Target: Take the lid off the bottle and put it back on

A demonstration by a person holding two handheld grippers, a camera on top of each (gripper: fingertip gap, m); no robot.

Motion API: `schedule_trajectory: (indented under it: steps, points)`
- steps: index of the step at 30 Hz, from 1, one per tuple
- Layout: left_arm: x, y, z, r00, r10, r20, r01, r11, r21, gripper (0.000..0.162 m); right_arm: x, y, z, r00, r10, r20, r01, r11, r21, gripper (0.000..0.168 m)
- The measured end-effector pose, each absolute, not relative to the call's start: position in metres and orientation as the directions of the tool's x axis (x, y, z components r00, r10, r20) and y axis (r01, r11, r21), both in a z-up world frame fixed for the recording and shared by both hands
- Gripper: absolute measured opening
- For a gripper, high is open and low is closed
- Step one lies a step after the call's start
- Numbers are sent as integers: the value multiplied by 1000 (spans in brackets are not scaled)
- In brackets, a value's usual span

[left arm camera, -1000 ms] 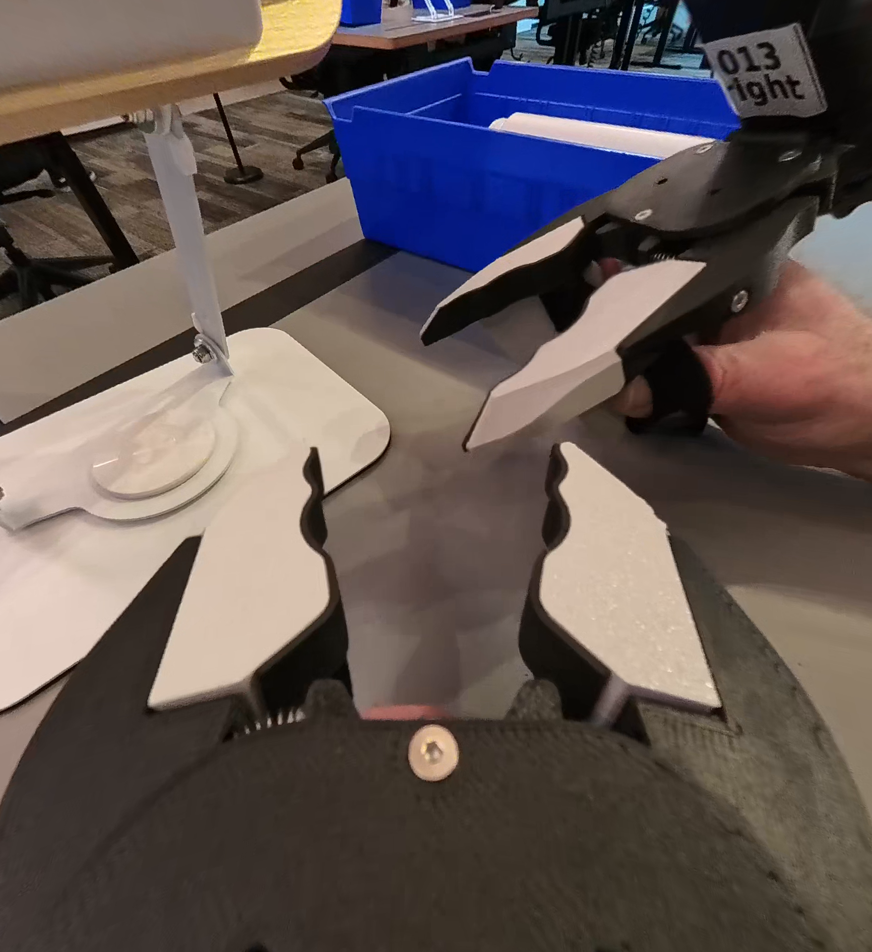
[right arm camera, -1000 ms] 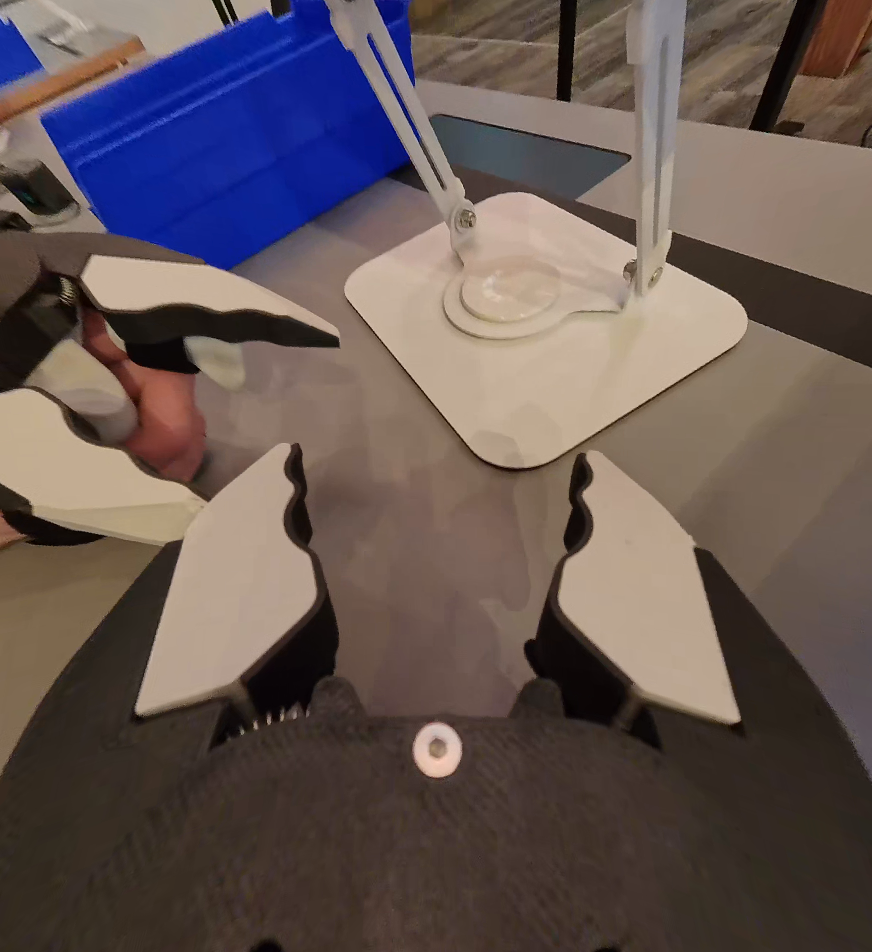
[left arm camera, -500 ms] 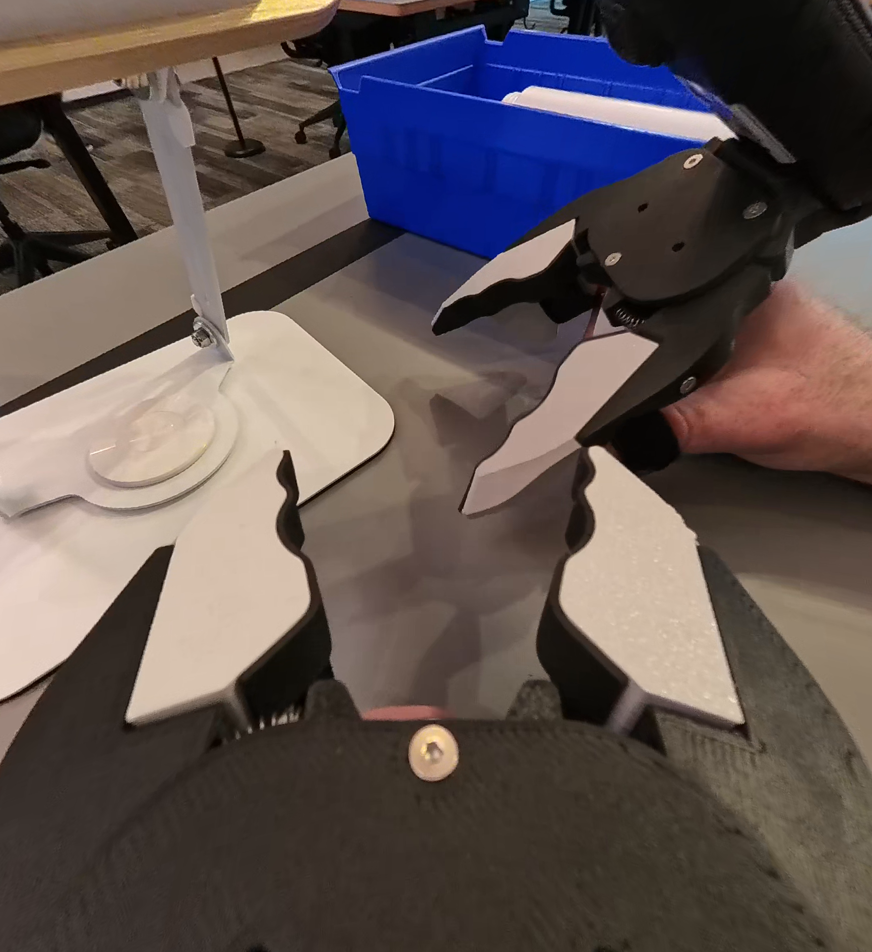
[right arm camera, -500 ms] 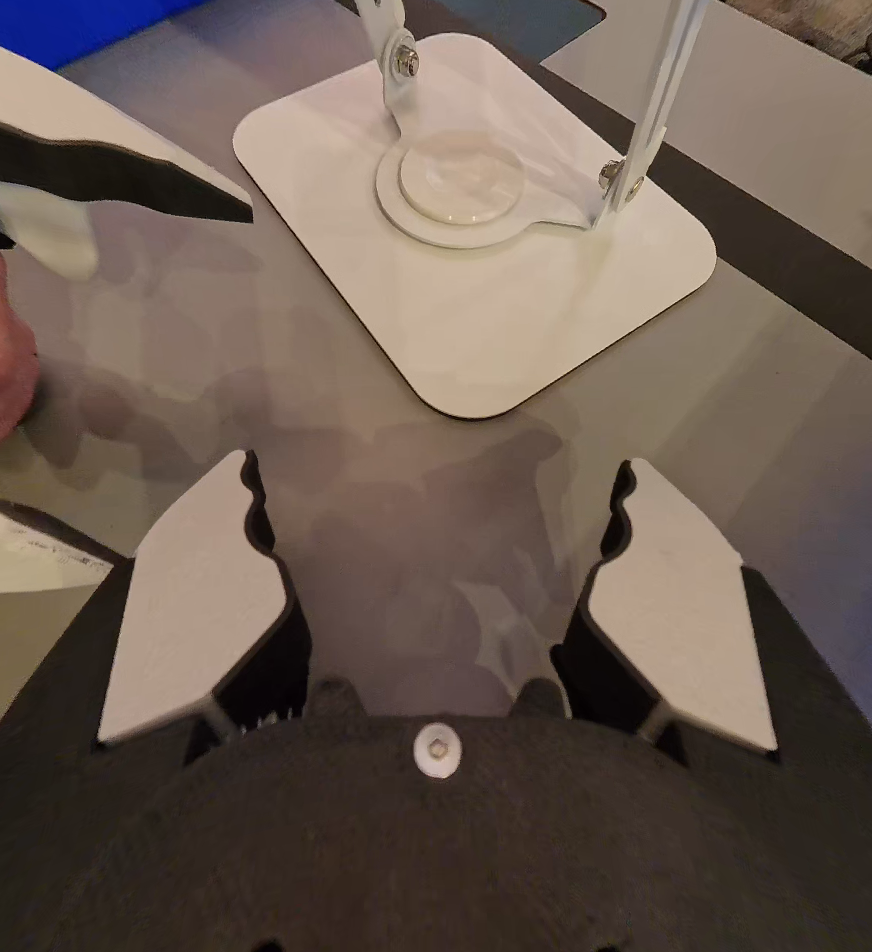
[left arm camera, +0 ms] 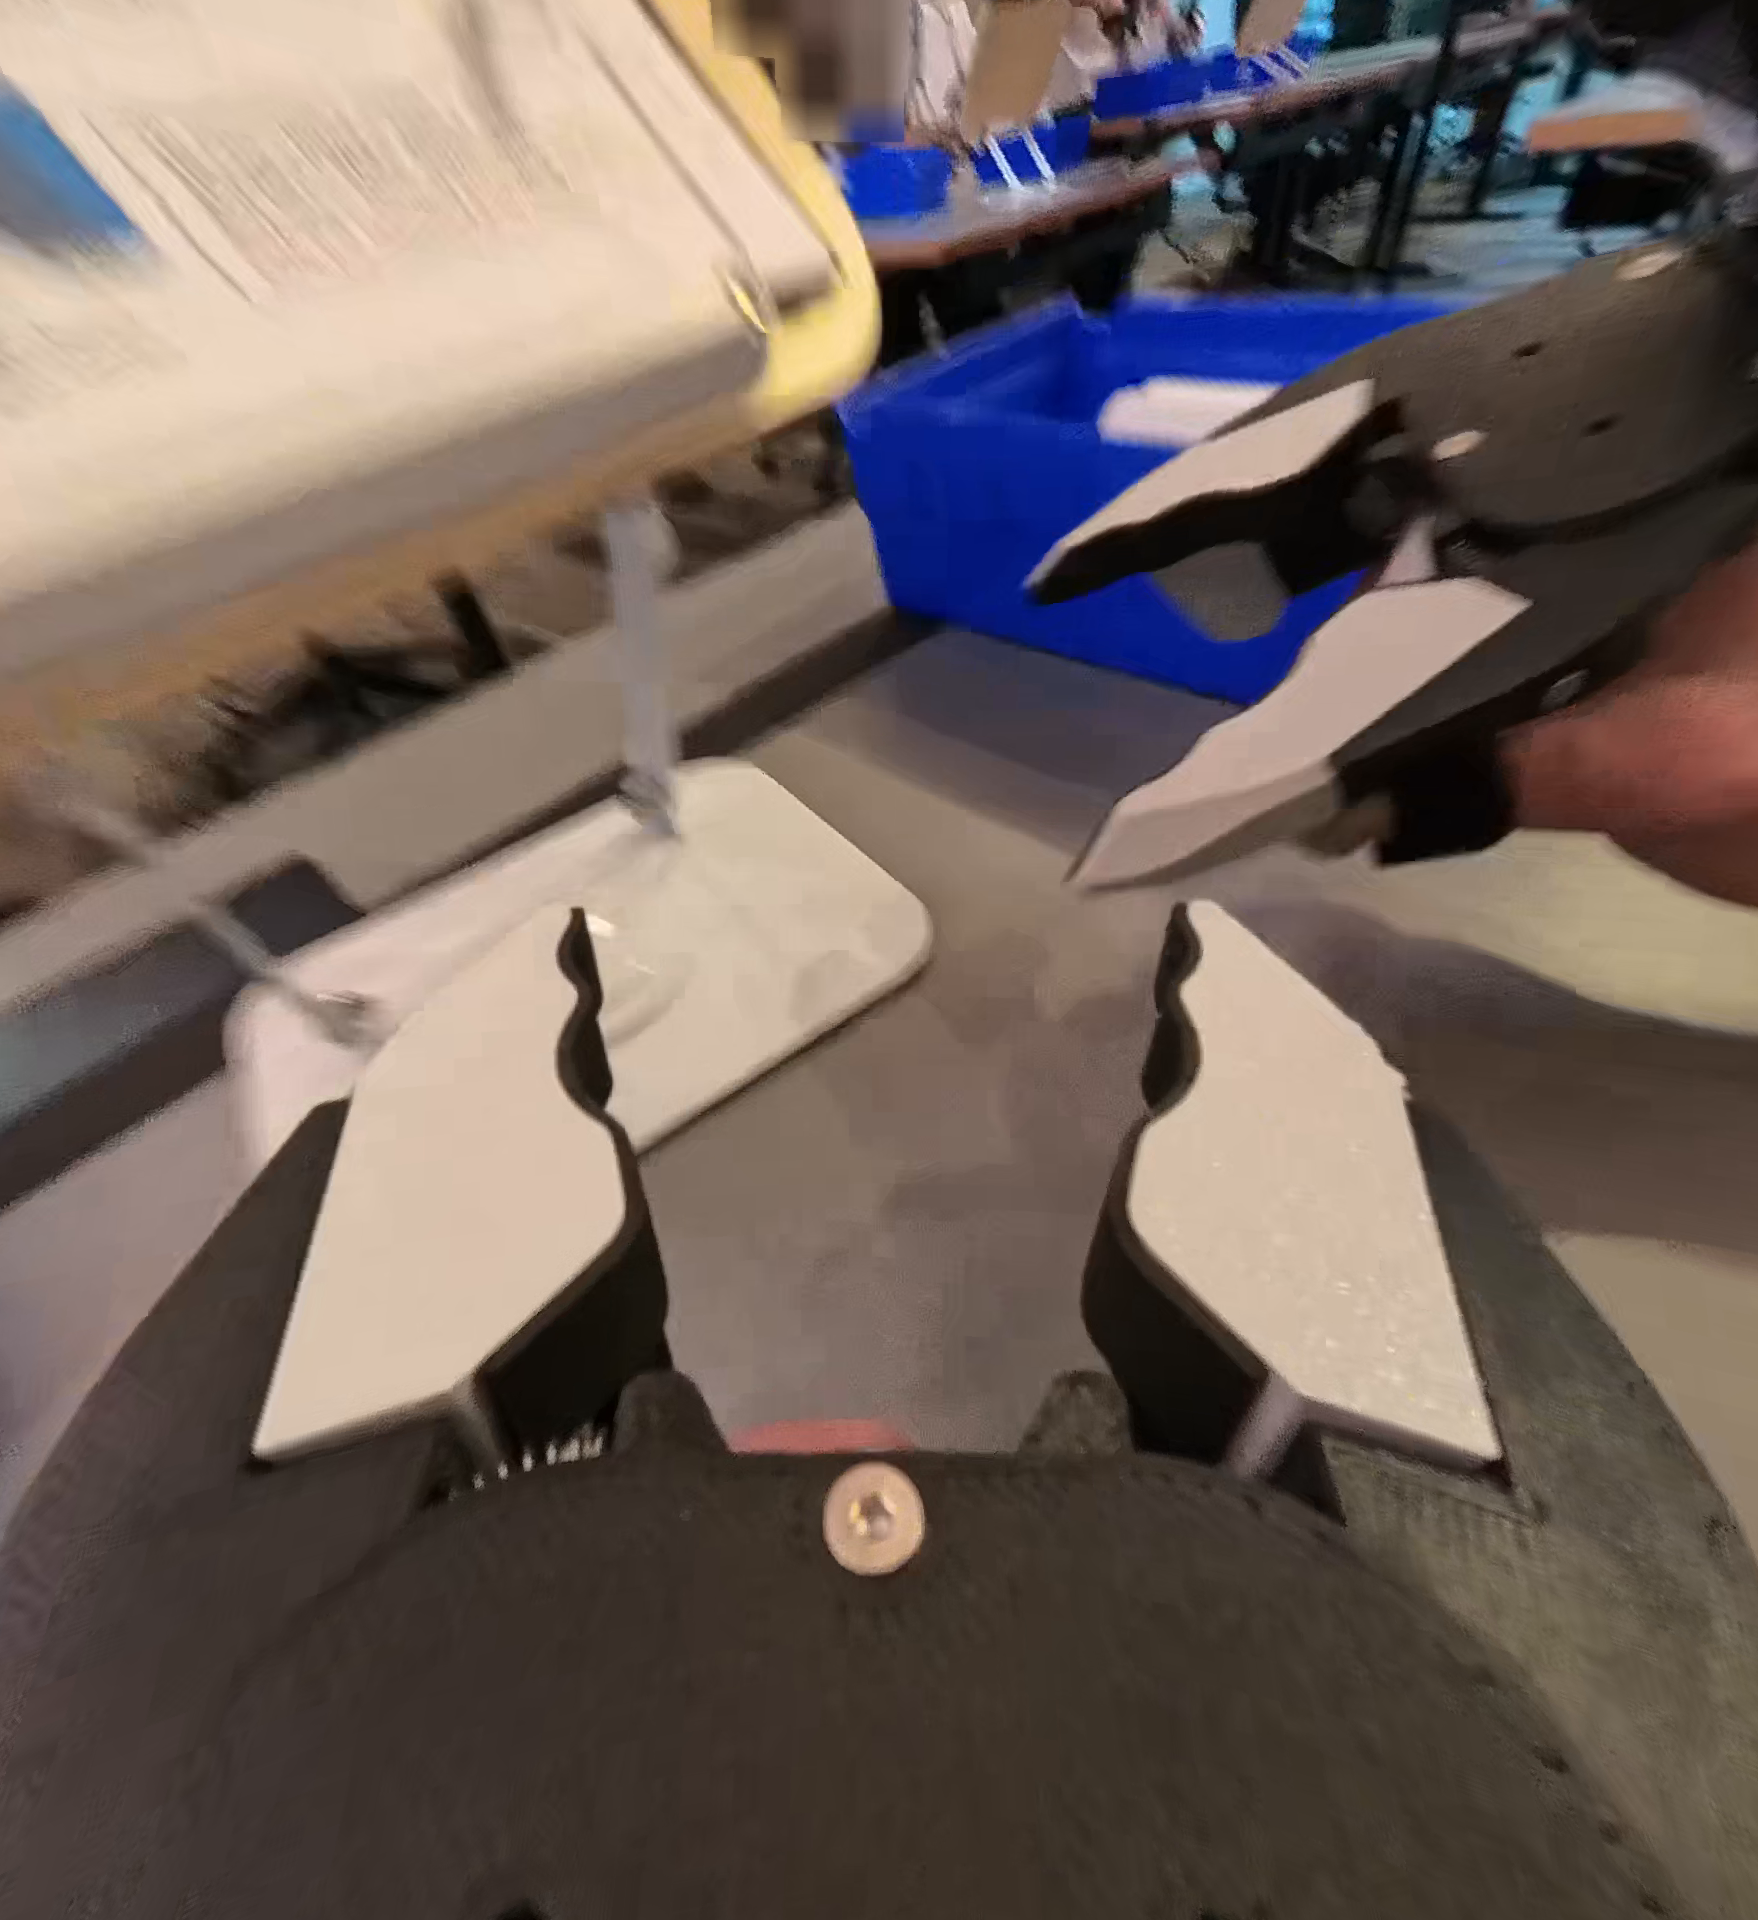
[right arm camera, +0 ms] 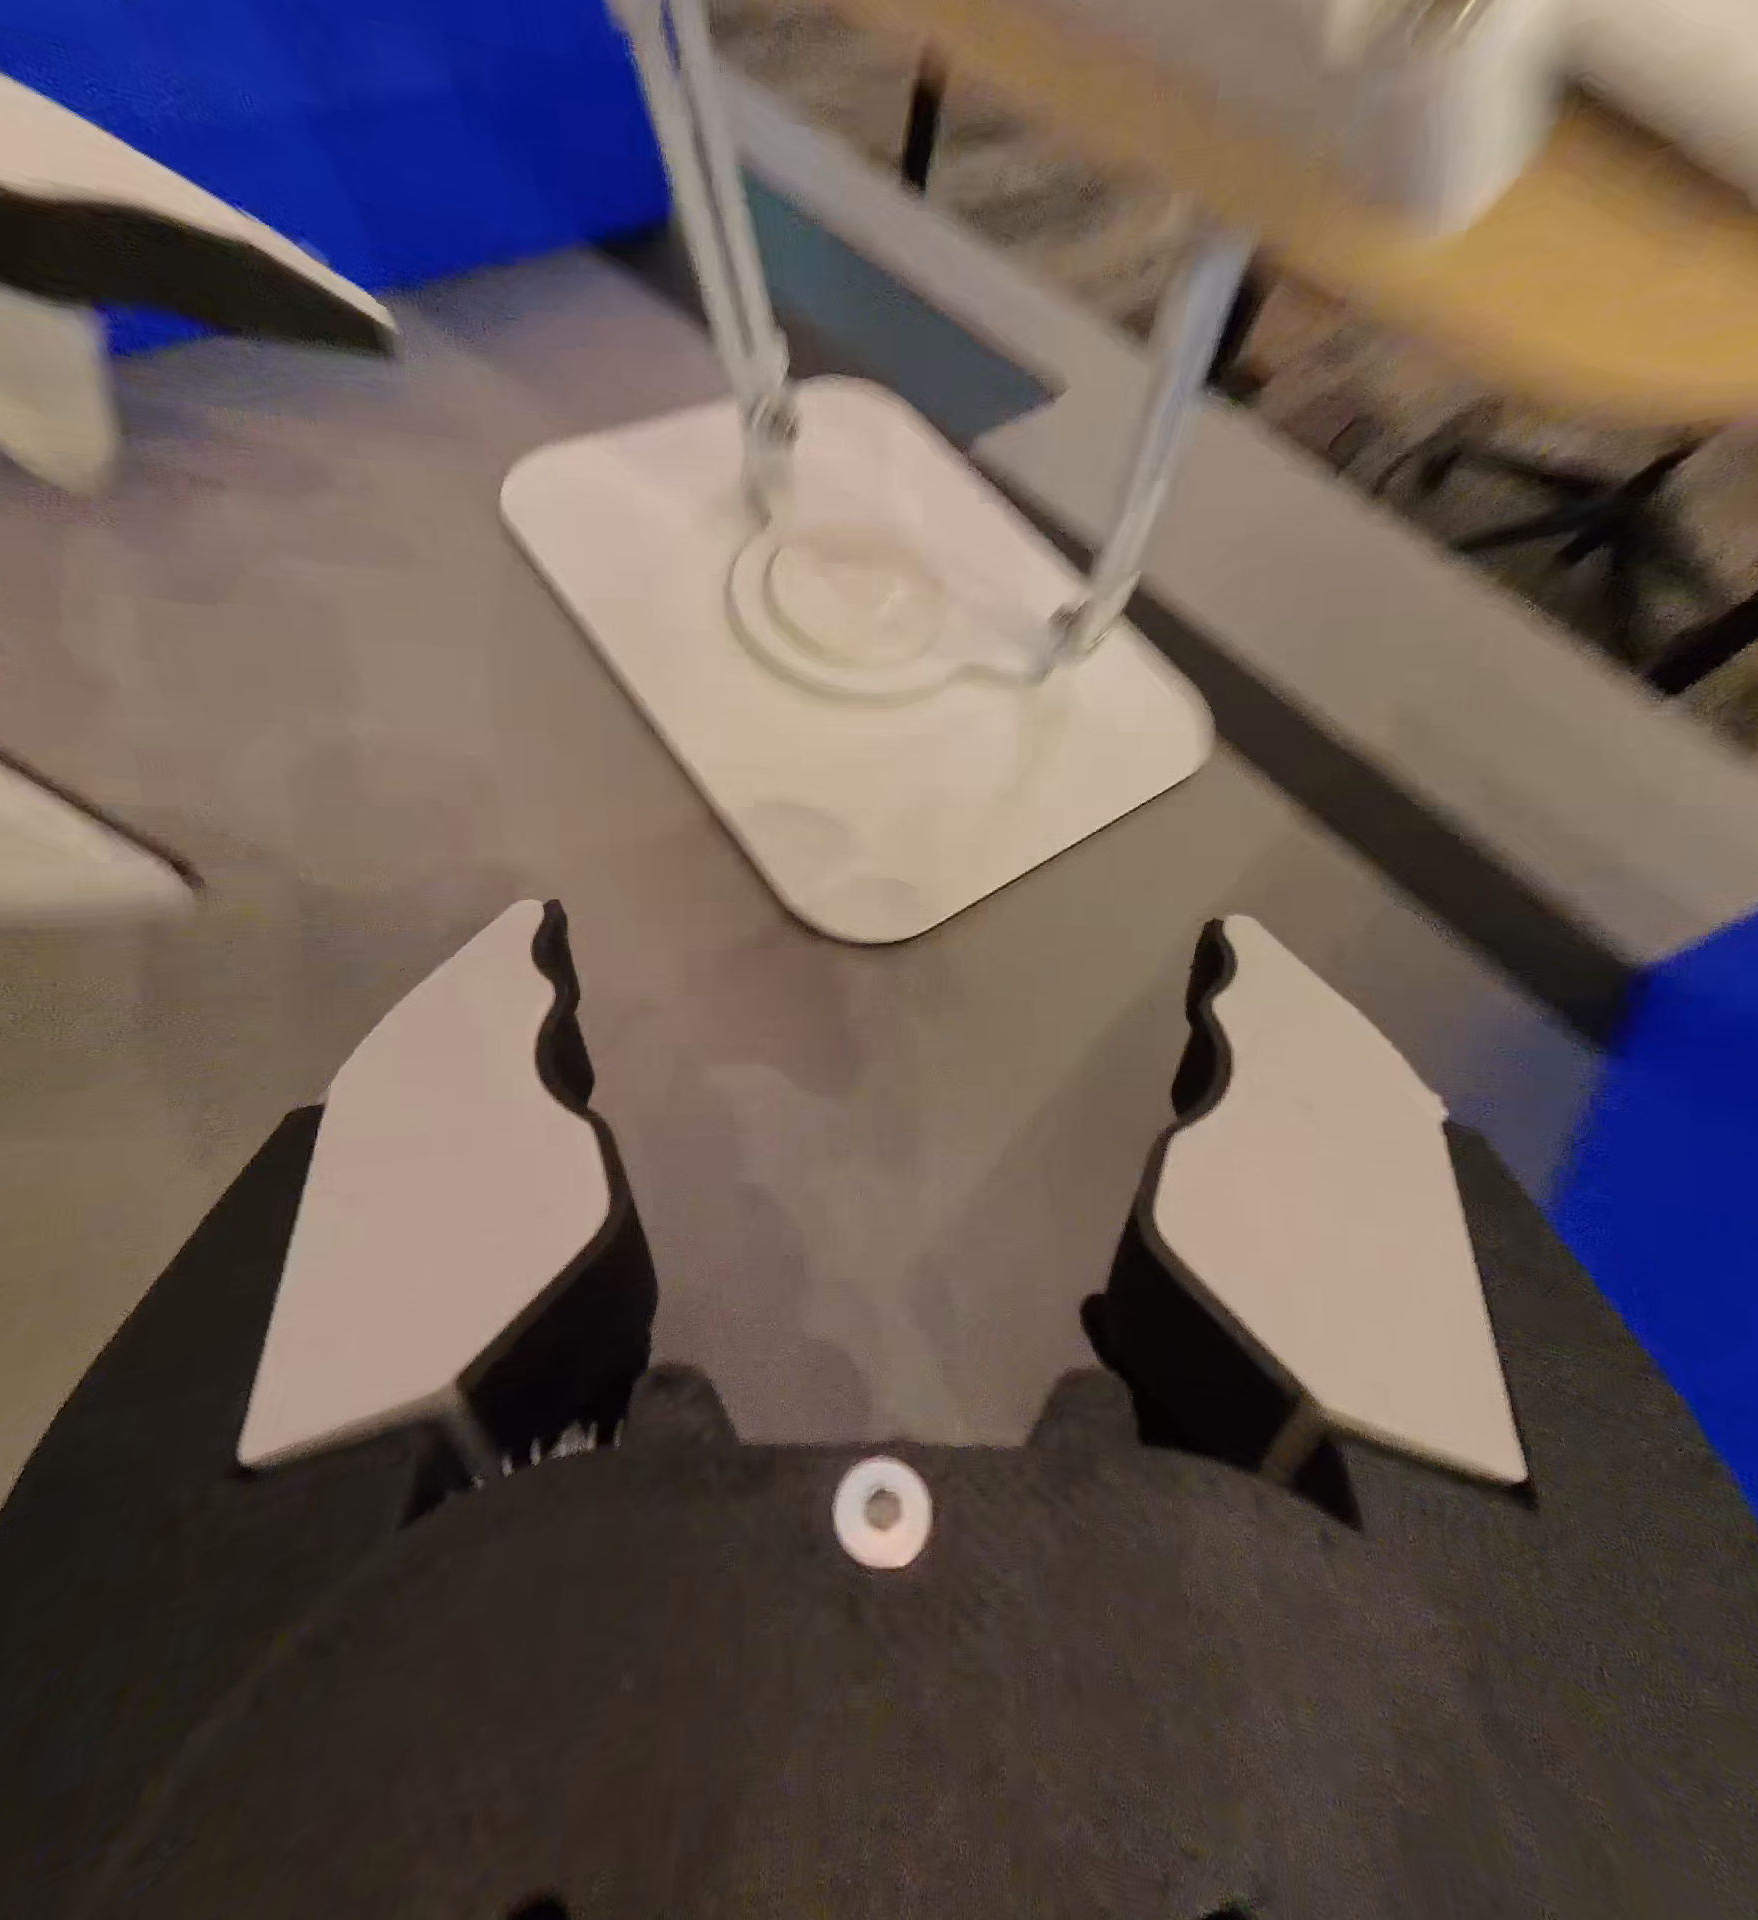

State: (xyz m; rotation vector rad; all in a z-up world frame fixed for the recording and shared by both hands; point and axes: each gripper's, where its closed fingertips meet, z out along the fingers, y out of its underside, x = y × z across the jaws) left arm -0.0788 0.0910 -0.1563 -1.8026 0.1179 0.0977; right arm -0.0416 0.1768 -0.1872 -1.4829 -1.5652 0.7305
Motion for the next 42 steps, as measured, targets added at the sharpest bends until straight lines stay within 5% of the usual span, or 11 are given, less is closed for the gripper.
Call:
schedule_trajectory:
  steps: [6,10,14,18,21,26,27,31,42]
  points:
    - [-206,-34,-55,869,412,-272,-222,-168,-961,94,68,266,-80,403,887,224,343,81,-936,110]
    - [-315,-133,-50,724,661,-197,-81,-202,-976,95,162,357,-86,617,776,131,323,-98,-941,109]
    - [-388,-193,-99,646,757,-102,126,-237,-963,94,210,410,-128,692,722,-30,270,-297,-916,109]
    - [-420,-210,-154,627,773,-96,266,-328,-907,91,213,426,-183,677,733,-66,372,-418,-829,95]
    - [-426,-203,-182,660,749,-52,338,-359,-870,83,200,424,-197,606,773,-187,341,-465,-817,57]
    - [-423,-179,-209,743,669,35,389,-388,-835,46,196,430,-197,567,781,-262,289,-486,-825,31]
    - [-424,-177,-211,745,666,31,381,-387,-840,42,199,433,-200,578,780,-240,307,-480,-822,13]
    - [-428,-178,-210,762,644,66,379,-361,-852,3,200,433,-202,570,809,-145,380,-415,-827,8]
    - [-402,-197,-212,892,452,0,255,-503,-826,6,206,414,-203,490,863,-124,434,-365,-824,7]
